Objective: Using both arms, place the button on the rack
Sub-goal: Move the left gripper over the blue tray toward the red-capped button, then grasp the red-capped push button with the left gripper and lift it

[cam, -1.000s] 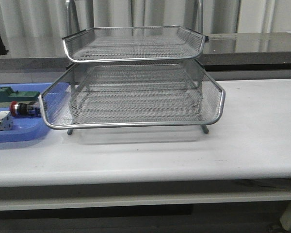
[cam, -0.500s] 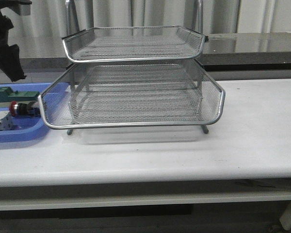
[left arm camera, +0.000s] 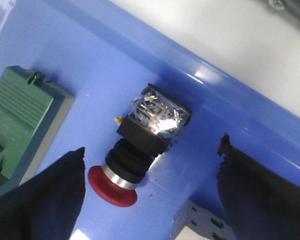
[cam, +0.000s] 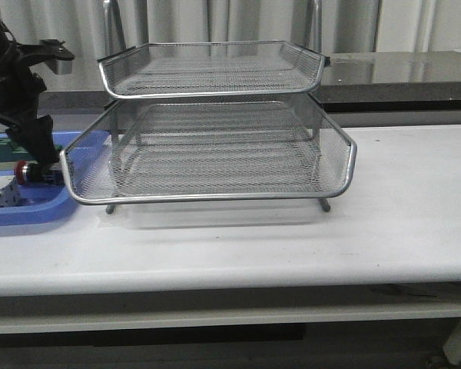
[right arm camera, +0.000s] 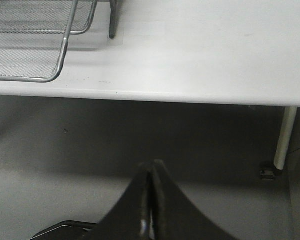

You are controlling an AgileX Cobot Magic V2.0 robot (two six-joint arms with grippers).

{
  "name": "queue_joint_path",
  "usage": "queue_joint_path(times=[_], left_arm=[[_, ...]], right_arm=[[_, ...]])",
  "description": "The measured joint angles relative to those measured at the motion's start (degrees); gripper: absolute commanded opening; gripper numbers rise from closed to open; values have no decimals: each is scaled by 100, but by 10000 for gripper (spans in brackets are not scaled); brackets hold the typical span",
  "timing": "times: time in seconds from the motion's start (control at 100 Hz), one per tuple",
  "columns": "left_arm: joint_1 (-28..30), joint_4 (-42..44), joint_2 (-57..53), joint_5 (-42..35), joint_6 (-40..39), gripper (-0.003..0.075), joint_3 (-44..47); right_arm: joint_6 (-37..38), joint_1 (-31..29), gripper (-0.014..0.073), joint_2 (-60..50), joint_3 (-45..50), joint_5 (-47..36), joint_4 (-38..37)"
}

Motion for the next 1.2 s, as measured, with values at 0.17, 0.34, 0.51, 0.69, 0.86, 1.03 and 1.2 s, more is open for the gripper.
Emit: queue_joint_path(times=[0.17, 0.34, 0.51, 0.69, 0.86, 1.03, 1.2], left_arm=[[0, 13, 170, -92, 49, 529, -102], [0, 66, 311, -140, 112, 529, -146], [0, 78, 502, -154, 137, 529, -185], [0, 88, 545, -167, 144, 529, -185], [0, 88, 556, -171, 144, 527, -195], [0, 88, 620, -195, 149, 509, -195], [0, 88, 635, -184, 149, 414, -195]], right_arm=[[0, 0, -70, 0, 0, 0, 0], [0, 0, -70, 0, 0, 0, 0], [0, 0, -70, 0, 0, 0, 0], [0, 0, -70, 0, 0, 0, 0], [0, 0, -70, 0, 0, 0, 0], [0, 0, -70, 0, 0, 0, 0], [0, 0, -70, 0, 0, 0, 0]])
